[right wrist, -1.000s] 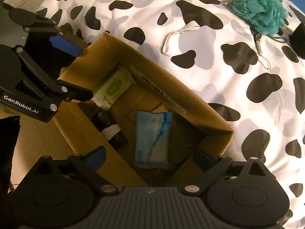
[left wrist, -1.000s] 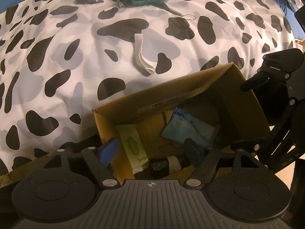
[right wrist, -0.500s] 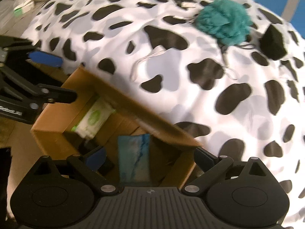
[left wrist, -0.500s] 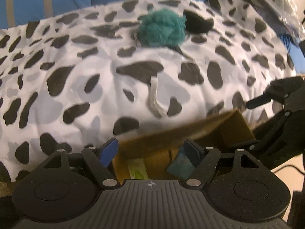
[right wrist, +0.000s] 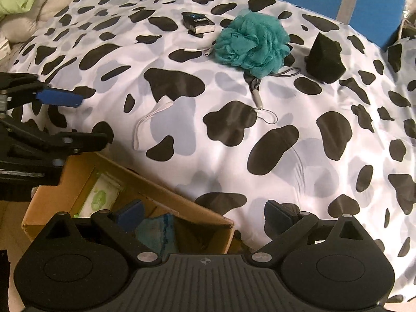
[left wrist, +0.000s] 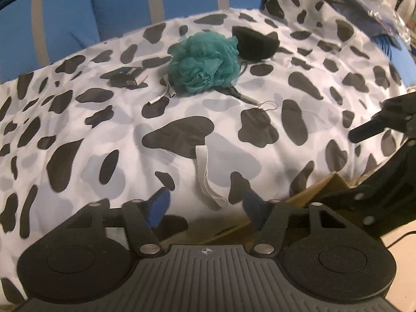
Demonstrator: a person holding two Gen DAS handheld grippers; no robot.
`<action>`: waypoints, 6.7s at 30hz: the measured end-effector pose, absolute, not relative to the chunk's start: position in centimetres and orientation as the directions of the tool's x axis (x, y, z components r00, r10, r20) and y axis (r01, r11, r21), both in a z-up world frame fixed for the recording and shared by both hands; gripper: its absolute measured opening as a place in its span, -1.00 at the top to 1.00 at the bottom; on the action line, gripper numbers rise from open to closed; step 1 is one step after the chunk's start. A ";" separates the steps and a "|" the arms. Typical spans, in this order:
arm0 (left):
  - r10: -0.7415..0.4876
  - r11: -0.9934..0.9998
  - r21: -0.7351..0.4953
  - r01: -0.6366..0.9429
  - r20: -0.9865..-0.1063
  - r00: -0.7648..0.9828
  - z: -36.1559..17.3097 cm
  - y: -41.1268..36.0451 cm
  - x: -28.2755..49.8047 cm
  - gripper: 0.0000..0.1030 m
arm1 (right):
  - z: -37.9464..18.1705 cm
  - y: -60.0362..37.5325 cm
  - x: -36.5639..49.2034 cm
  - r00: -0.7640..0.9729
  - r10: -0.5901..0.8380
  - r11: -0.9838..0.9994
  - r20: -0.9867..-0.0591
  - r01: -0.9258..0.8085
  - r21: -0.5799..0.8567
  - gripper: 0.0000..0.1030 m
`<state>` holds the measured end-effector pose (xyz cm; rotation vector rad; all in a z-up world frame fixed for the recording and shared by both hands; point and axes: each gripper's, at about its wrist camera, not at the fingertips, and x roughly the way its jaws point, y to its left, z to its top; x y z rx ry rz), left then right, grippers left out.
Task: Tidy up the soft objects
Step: 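Move the left tool to the white cable on the bedspread and grasp it, then grasp the white earphone cable with grey loop using the right tool, then carry both held cables with both tools over the cardboard box, then open the right tool over the box while the left tool releases its cable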
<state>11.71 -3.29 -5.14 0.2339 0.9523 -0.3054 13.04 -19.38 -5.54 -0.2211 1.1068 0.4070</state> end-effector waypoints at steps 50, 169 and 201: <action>-0.270 0.936 -0.055 0.348 -0.746 0.608 -1.5 -1.7 17.0 0.93 | -3.8 -23.5 21.5 0.566 0.226 0.958 -0.793 -0.276 0.076 -0.88; -0.235 0.935 -0.073 0.347 -0.862 0.450 -3.3 -0.6 8.8 0.92 | -2.7 -18.4 9.1 0.332 0.500 0.707 -0.800 -0.690 0.155 0.80; -0.160 0.904 -0.044 0.425 -0.957 0.242 -6.8 -2.4 7.9 0.90 | -6.0 -14.4 6.2 0.045 0.410 0.520 -0.911 -0.832 0.192 0.79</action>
